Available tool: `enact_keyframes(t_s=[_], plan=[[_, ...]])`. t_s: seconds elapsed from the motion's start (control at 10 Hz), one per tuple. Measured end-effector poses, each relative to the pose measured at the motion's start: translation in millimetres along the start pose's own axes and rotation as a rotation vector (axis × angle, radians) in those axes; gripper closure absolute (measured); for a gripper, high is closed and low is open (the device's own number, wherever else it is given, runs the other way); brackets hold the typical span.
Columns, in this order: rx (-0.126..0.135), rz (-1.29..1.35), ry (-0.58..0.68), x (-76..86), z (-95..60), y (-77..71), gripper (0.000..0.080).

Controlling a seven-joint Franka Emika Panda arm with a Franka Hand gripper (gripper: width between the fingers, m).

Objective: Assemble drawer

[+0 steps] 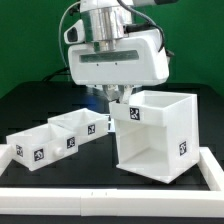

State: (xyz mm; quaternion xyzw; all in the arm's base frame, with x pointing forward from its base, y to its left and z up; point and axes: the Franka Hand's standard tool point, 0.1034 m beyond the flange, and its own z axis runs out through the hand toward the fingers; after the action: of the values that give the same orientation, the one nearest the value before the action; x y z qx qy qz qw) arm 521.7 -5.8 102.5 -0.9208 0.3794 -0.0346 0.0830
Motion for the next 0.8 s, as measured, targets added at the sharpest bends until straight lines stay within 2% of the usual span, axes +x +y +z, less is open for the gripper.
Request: enact_keyframes(t_s=[0.2,0.3,0.4,0.6,0.8], plan=[[0.005,0.104,-0.007,-2.7,1.8,-1.3,0.0765],[0.001,0.258,-0.022,-6.8,2.4,-5.0,0.0765],[-0.015,0.439,-0.048,-11.4,2.2,-14.3,0.0765],[-0.018,0.696,-0.060,-14.0,6.5,-30.2,0.0765],[0.003,0.917,-0.095,-20.8,10.4,-43.8,0.0765]])
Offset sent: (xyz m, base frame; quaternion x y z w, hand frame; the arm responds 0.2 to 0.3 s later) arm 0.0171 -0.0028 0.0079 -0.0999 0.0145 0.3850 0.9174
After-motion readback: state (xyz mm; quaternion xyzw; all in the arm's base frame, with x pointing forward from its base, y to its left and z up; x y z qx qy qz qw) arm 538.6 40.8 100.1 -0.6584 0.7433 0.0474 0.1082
